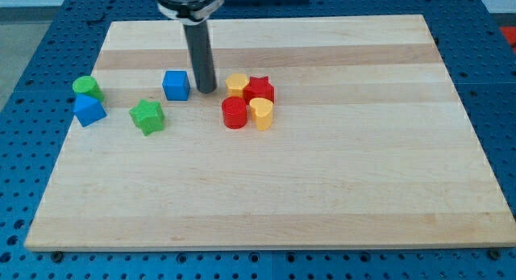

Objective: Slide the blue cube to the green circle

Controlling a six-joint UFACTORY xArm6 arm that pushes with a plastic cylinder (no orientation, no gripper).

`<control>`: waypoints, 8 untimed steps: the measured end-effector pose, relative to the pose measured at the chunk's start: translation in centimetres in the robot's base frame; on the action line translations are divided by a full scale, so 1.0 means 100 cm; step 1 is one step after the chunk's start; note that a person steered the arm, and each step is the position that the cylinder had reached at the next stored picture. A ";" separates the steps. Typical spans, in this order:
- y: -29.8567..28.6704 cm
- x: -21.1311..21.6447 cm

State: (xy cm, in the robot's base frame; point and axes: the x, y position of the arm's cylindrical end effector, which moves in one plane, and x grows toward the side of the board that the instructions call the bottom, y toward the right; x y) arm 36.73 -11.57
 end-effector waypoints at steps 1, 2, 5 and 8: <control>-0.039 0.000; -0.078 0.000; -0.098 -0.030; -0.170 -0.033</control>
State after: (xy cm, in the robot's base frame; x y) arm 33.42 -28.62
